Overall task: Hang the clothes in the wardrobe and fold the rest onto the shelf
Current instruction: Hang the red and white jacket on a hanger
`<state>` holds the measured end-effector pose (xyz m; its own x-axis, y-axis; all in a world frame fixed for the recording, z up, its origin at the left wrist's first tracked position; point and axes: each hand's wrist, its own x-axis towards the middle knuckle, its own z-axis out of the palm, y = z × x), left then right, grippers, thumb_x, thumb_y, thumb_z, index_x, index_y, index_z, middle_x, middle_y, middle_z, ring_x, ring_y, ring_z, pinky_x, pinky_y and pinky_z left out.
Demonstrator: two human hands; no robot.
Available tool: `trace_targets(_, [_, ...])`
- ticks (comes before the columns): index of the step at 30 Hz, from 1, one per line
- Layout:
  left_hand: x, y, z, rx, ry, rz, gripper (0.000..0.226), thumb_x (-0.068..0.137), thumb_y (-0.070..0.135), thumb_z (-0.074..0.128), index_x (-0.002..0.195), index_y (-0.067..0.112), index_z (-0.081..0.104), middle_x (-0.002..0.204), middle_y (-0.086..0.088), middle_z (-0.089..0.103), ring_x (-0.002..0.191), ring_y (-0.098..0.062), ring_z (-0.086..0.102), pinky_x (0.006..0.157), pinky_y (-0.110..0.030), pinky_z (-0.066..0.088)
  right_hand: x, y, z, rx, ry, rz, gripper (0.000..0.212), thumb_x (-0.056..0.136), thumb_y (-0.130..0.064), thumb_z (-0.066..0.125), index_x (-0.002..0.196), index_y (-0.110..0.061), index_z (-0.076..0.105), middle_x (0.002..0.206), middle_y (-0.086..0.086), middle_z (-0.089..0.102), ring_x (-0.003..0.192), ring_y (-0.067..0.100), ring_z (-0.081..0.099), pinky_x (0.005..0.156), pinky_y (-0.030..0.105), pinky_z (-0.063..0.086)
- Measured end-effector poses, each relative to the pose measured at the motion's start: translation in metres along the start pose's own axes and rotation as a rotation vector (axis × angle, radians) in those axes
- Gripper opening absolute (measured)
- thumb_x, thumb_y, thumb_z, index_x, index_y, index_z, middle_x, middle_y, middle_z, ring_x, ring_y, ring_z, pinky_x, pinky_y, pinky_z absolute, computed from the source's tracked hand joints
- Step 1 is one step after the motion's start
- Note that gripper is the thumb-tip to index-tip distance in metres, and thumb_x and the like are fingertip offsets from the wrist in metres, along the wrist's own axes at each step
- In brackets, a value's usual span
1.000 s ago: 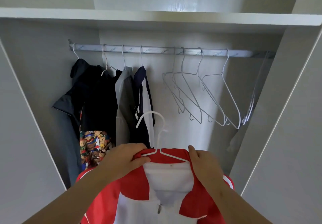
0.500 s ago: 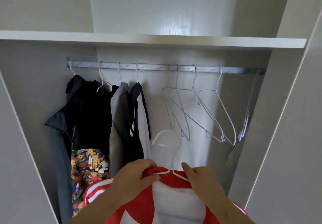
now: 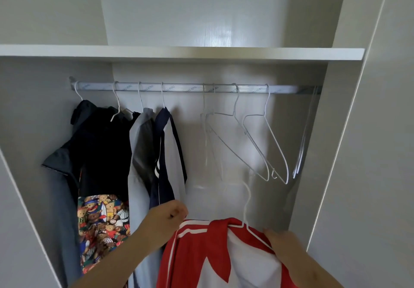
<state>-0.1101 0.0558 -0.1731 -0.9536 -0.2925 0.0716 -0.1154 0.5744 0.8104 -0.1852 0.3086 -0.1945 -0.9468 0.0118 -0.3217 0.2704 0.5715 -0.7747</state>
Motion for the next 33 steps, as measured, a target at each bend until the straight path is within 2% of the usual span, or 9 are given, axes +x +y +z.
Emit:
trace_targets(4, [0.001,0.004,0.011,-0.036,0.018,0.017,0.029,0.091,0.005,0.052,0.073,0.026,0.06,0.073,0.007,0.062,0.065,-0.006,0.059,0.057,-0.008,0.046,0.0,0.01,-0.003,0.035,-0.013,0.024,0.037,0.092,-0.025,0.056,0.106,0.009,0.062,0.112,0.025,0.064,0.107,0.036,0.059,0.05,0.023,0.037])
trace_targets(6, [0.001,0.006,0.014,-0.03,0.03,0.007,0.029,0.091,0.004,0.052,0.073,0.025,0.059,0.072,0.007,0.062,0.069,-0.011,0.06,0.061,-0.013,0.049,-0.001,0.007,-0.004,0.038,-0.018,0.012,0.035,0.093,-0.023,0.054,0.108,0.008,0.062,0.11,0.022,0.064,0.102,0.035,0.06,0.051,0.02,0.038])
trace_targets(10, [0.005,0.01,0.017,0.007,0.063,-0.006,0.031,0.091,0.006,0.052,0.073,0.03,0.059,0.072,0.009,0.063,0.066,-0.014,0.061,0.075,-0.031,0.054,-0.001,0.0,-0.007,0.032,-0.011,0.019,0.031,0.097,-0.026,0.044,0.102,-0.001,0.062,0.08,0.005,0.057,0.065,0.013,0.046,0.073,0.024,0.035])
trace_targets(13, [0.007,0.016,0.019,0.034,0.076,0.003,0.033,0.091,0.007,0.05,0.072,0.033,0.057,0.074,0.011,0.062,0.069,-0.013,0.061,0.078,-0.031,0.054,-0.004,-0.007,-0.006,0.119,-0.09,-0.016,0.027,0.093,-0.022,0.049,0.088,0.0,0.063,0.082,0.012,0.063,0.072,0.02,0.056,0.076,0.03,0.042])
trace_targets(15, [0.009,0.019,0.02,0.054,0.097,0.002,0.034,0.091,0.007,0.05,0.072,0.034,0.056,0.072,0.014,0.06,0.064,-0.009,0.059,0.072,-0.024,0.053,-0.007,-0.013,-0.003,0.142,-0.141,-0.043,0.023,0.093,-0.023,0.049,0.088,-0.006,0.064,0.089,0.013,0.065,0.081,0.023,0.06,0.075,0.03,0.045])
trace_targets(20, [0.017,0.026,0.017,0.141,0.159,0.005,0.024,0.094,0.013,0.047,0.08,0.032,0.055,0.077,0.012,0.06,0.07,-0.008,0.059,0.059,-0.01,0.043,-0.008,-0.032,0.007,0.168,-0.197,-0.148,0.024,0.093,-0.024,0.051,0.073,-0.014,0.059,0.069,-0.001,0.059,0.063,0.01,0.054,0.051,0.018,0.037])
trace_targets(24, [0.028,0.027,0.006,0.231,0.25,0.018,0.022,0.094,0.011,0.043,0.092,0.027,0.059,0.078,0.011,0.056,0.068,-0.005,0.056,0.052,-0.005,0.036,-0.014,-0.047,0.028,0.151,-0.255,-0.186,0.02,0.091,-0.025,0.05,0.082,-0.01,0.059,0.076,0.003,0.058,0.067,0.013,0.053,0.062,0.022,0.042])
trace_targets(30, [0.061,0.024,-0.024,0.368,0.385,0.109,0.021,0.094,0.014,0.044,0.105,0.023,0.06,0.097,0.007,0.049,0.07,0.0,0.046,0.066,-0.013,0.036,-0.011,-0.093,0.064,0.175,-0.288,-0.236,0.015,0.091,-0.023,0.05,0.081,-0.014,0.056,0.081,0.002,0.06,0.075,0.014,0.057,0.063,0.021,0.042])
trace_targets(33, [0.08,0.02,-0.041,0.47,0.419,0.135,0.022,0.093,0.017,0.047,0.11,0.023,0.059,0.11,0.003,0.047,0.092,-0.008,0.048,0.08,-0.019,0.043,-0.006,-0.124,0.079,0.211,-0.286,-0.234,0.015,0.092,-0.022,0.048,0.079,-0.018,0.054,0.078,-0.001,0.058,0.07,0.011,0.055,0.057,0.018,0.039])
